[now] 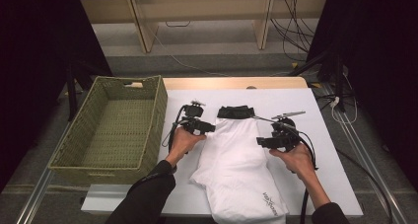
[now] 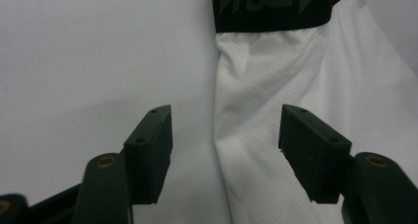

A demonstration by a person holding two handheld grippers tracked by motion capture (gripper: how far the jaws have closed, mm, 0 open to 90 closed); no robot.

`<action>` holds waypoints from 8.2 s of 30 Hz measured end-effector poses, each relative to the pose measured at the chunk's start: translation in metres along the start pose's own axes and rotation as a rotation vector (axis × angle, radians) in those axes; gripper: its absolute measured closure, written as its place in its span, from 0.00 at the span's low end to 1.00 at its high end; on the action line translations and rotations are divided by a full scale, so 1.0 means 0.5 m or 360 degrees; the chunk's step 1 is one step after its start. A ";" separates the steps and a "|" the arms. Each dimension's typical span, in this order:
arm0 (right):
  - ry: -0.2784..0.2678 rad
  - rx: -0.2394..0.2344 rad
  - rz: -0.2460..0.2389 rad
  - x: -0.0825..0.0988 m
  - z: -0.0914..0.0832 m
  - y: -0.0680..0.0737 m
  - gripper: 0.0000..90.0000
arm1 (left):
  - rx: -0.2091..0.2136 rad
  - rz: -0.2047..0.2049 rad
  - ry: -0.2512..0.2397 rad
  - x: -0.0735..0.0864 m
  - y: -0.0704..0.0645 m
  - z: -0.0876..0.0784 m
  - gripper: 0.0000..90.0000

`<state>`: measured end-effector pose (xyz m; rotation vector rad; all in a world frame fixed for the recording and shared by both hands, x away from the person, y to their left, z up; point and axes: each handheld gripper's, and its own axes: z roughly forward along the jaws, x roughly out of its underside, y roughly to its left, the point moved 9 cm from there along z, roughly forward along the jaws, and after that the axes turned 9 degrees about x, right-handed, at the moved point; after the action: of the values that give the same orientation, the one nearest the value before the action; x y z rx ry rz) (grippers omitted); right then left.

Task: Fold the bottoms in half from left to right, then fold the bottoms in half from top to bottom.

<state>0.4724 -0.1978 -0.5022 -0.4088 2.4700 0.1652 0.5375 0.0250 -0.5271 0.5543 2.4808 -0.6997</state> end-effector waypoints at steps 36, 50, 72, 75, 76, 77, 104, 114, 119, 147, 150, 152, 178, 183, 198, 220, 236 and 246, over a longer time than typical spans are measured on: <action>0.0095 -0.0047 0.0060 -0.051 0.070 -0.029 0.29 | 0.0033 -0.0013 0.0069 -0.011 -0.010 0.065 0.40; 0.0149 -0.0045 0.0114 -0.057 0.089 -0.034 0.37 | 0.0090 0.0084 0.0106 -0.011 -0.034 0.052 0.97; 0.0344 -0.0013 0.0159 -0.083 0.167 0.004 0.81 | 0.0106 0.0049 0.0093 -0.007 -0.025 0.048 0.97; 0.0342 0.0016 0.0140 -0.085 0.171 0.009 0.98 | 0.0109 0.0048 0.0091 -0.007 -0.025 0.047 0.97; 0.0339 0.0004 0.0158 -0.086 0.170 0.011 0.98 | 0.0110 0.0049 0.0090 -0.006 -0.025 0.047 0.97; 0.0333 0.0005 0.0156 -0.087 0.169 0.013 0.98 | 0.0112 0.0050 0.0091 -0.006 -0.024 0.048 0.97; 0.0327 -0.0014 0.0215 -0.102 0.178 0.017 0.99 | 0.0132 0.0051 0.0073 -0.010 -0.026 0.042 0.97; 0.0226 -0.0079 0.0277 -0.134 0.142 -0.006 0.99 | 0.0150 0.0038 -0.0009 -0.037 -0.033 0.028 0.97; 0.0182 -0.0069 0.0281 -0.159 0.123 -0.011 0.99 | 0.0150 0.0047 -0.0069 -0.061 -0.037 0.014 0.97; -0.0080 -0.0194 0.0097 -0.202 -0.017 0.014 0.99 | 0.0200 0.0304 -0.0205 -0.084 -0.102 -0.113 0.97; -0.0106 -0.0217 0.0055 -0.182 -0.040 0.023 0.99 | 0.0227 0.0344 -0.0208 -0.066 -0.117 -0.128 0.97; -0.0117 -0.0229 0.0024 -0.169 -0.053 0.028 0.99 | 0.0245 0.0372 -0.0199 -0.050 -0.127 -0.136 0.97; -0.0215 -0.0378 -0.0198 0.051 -0.143 0.089 0.98 | 0.0361 0.0699 -0.0002 0.198 -0.248 -0.151 0.97; -0.0180 -0.0369 -0.0234 0.098 -0.141 0.101 0.97 | 0.0379 0.0728 0.0084 0.248 -0.258 -0.136 0.96; 0.0024 -0.0300 -0.0326 0.210 -0.131 0.108 0.96 | 0.0425 0.0762 0.0262 0.338 -0.277 -0.097 0.93; -0.0060 -0.0034 0.0013 0.185 -0.144 0.028 0.51 | 0.0206 0.0300 0.0071 0.278 -0.170 -0.150 0.46; 0.0213 -0.0002 0.0038 0.166 -0.038 0.024 0.51 | 0.0212 0.0032 0.0124 0.275 -0.157 -0.075 0.37; 0.0299 -0.0028 0.0031 0.166 -0.019 0.043 0.72 | 0.0321 -0.0023 0.0059 0.270 -0.158 -0.064 0.72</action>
<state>0.3971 -0.2004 -0.5442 -0.4255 2.6596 0.1631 0.3801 0.0141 -0.5498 0.6279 2.4659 -0.9603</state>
